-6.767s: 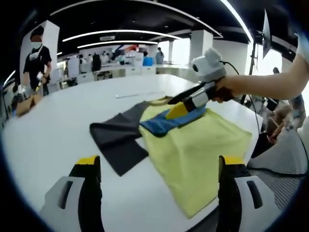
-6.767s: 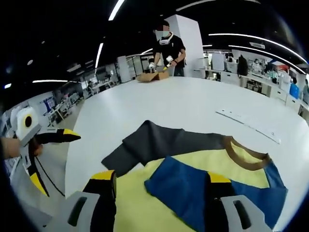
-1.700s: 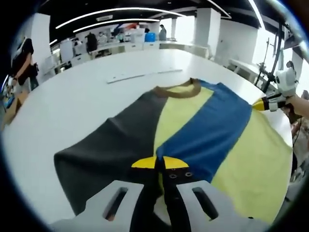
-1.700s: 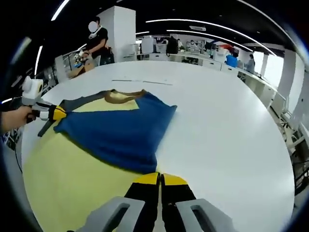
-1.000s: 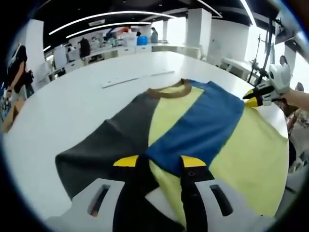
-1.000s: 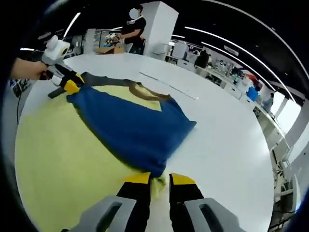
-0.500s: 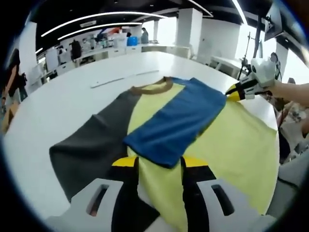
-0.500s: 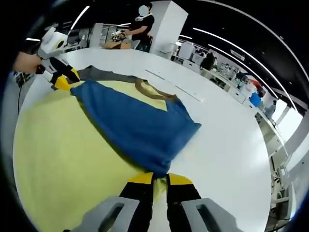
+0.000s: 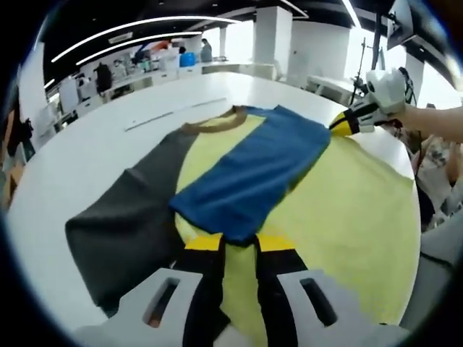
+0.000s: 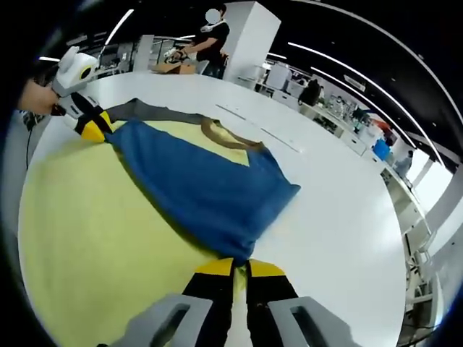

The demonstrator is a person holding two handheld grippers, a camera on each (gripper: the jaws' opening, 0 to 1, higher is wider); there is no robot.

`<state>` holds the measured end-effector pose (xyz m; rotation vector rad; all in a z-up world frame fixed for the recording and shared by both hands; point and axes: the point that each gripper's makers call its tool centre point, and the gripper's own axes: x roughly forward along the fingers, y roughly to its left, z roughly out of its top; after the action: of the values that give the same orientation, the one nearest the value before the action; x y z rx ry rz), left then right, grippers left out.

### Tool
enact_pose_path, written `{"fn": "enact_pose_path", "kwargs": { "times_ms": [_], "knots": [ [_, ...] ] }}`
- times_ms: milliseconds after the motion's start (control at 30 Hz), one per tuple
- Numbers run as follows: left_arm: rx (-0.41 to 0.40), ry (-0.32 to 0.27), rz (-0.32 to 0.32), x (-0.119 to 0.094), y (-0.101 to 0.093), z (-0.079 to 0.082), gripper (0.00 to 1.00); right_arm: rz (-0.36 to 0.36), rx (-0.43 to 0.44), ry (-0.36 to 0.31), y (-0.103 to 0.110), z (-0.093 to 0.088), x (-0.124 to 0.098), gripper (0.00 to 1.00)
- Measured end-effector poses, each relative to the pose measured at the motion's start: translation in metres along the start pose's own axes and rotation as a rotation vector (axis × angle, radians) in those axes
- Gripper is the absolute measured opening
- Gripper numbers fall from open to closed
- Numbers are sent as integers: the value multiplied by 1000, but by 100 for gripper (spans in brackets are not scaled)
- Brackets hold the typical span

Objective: Fold the garment on the visible template until the final outline fits inside the template.

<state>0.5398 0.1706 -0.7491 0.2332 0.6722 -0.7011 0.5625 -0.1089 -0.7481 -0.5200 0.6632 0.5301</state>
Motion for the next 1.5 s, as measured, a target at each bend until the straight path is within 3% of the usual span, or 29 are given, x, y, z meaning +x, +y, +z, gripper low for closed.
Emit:
{"fn": "enact_pose_path", "kwargs": {
  "times_ms": [200,367,833,1200,1367,1500],
  "knots": [
    [-2,-1,8,0,2,1,7,9,-53,20,5,-3,0,5],
    [1,-5,10,0,2,1,0,-11,-70,21,1,-3,1,0],
    [-22,-26,25,-9,4,2,0,2,-72,5,0,-1,-6,0],
    [98,2,29,-12,-2,-3,0,13,-74,46,2,-7,-1,0],
    [97,2,29,-13,-1,-4,0,15,-63,46,1,-7,-1,0],
    [118,37,38,-11,-1,-11,0,21,-38,43,0,-7,-1,0]
  ]
}}
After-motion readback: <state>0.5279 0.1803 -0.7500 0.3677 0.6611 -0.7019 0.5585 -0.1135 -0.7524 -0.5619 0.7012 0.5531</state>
